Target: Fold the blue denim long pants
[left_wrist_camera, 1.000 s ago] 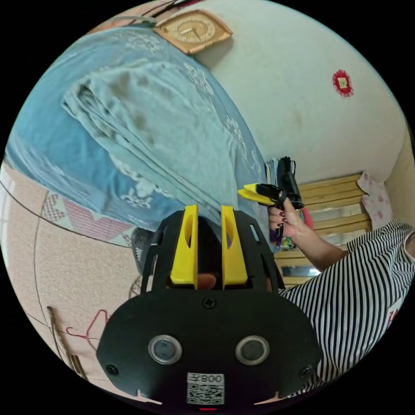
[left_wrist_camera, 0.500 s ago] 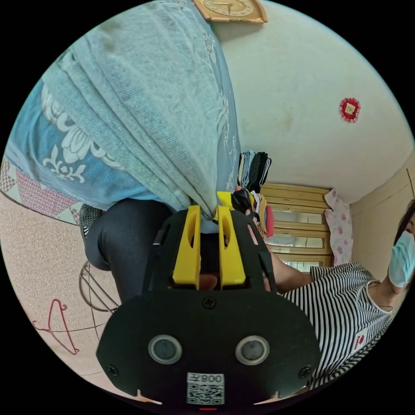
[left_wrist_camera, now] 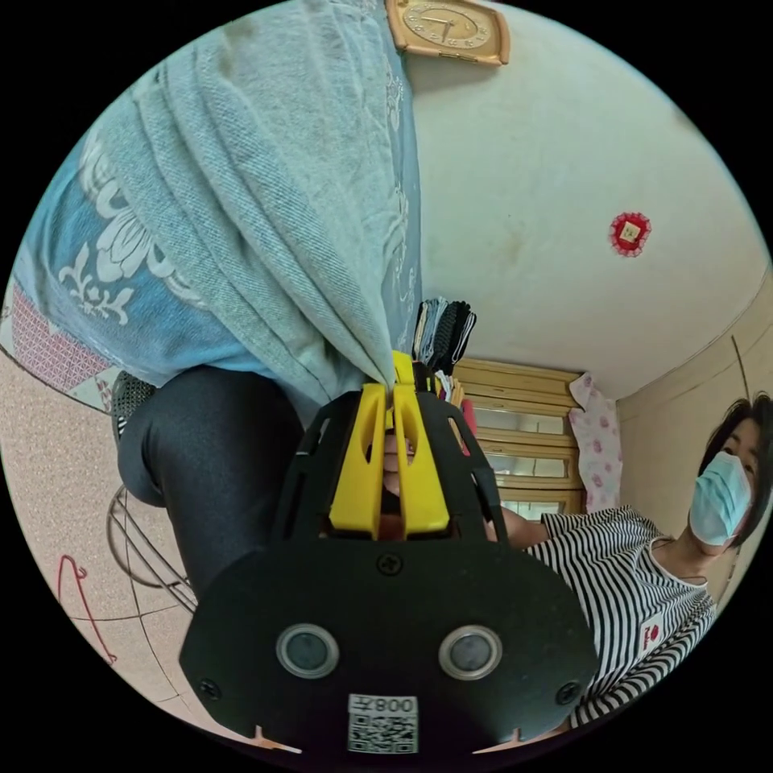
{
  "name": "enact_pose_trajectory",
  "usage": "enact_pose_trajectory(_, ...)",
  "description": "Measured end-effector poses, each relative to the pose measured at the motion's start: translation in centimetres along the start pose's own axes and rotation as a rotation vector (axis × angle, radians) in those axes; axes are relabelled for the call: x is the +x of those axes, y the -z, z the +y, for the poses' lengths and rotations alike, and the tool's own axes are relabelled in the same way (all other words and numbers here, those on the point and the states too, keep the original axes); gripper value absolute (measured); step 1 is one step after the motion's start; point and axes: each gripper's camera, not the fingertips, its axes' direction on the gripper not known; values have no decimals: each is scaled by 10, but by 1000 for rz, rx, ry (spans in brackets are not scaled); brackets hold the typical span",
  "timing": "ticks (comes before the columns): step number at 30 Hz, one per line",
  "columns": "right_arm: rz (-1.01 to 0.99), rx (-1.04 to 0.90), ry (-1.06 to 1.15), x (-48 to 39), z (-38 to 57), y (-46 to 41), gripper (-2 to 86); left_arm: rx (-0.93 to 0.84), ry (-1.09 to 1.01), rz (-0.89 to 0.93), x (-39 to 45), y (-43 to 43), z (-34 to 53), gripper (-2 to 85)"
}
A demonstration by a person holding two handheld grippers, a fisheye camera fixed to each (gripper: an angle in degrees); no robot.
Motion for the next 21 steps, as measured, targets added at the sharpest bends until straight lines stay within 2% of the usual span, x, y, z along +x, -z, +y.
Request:
enact_pose_trajectory(8,-28,-14,-3,53,-9,-21,71,56,0,-22,-3,34,15,36)
enact_pose_trajectory(16,-54,-16,60,67,-15,-31,55,473,58,-79,-12,150,18,107)
enact_pose_trajectory(21,-75,-28,113,64,-24,-40,52,602,100,-4,-15,178,-5,157)
